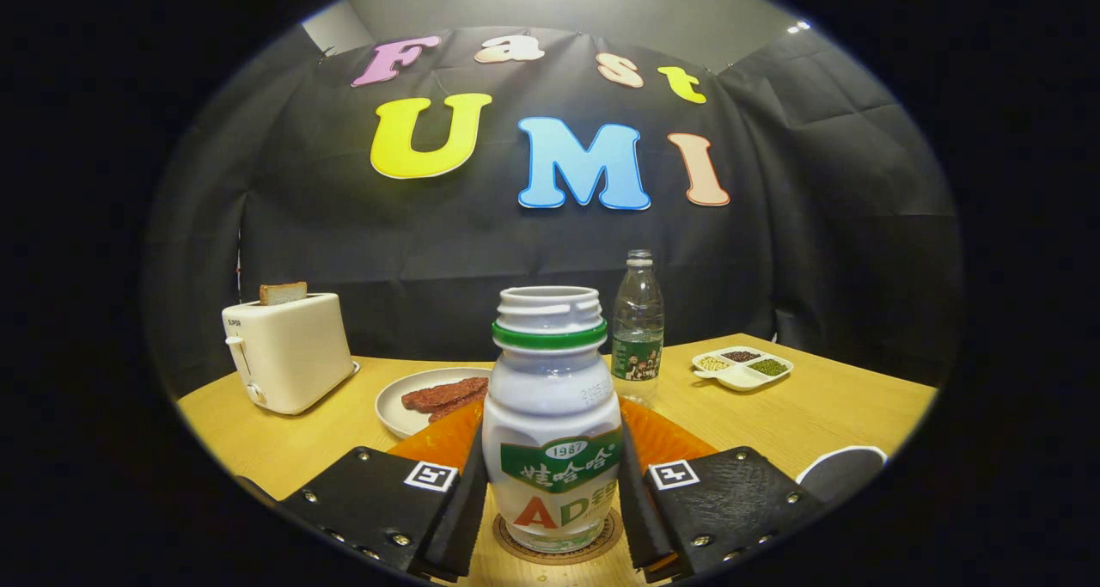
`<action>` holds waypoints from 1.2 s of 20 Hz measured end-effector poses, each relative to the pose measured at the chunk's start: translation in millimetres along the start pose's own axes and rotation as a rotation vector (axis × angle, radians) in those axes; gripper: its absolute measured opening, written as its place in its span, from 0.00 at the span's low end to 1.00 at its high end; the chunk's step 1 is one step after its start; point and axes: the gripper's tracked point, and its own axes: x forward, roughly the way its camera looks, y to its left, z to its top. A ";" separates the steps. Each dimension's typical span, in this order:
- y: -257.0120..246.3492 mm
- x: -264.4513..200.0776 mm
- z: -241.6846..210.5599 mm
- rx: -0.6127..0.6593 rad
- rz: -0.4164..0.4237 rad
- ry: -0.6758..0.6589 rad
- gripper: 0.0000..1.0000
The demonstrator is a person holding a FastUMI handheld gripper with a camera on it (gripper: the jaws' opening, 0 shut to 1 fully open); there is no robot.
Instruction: Take the bottle from table, then pour the juice into the cup, finally place the bottle on the coaster
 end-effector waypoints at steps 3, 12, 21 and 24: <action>-0.6 0.5 -4.7 0.001 0.005 0.011 0.70; -4.0 -11.9 24.5 0.016 0.014 -0.053 0.81; -15.0 -46.1 85.7 0.029 0.009 -0.165 0.81; -22.5 -58.3 121.9 0.028 0.008 -0.218 0.81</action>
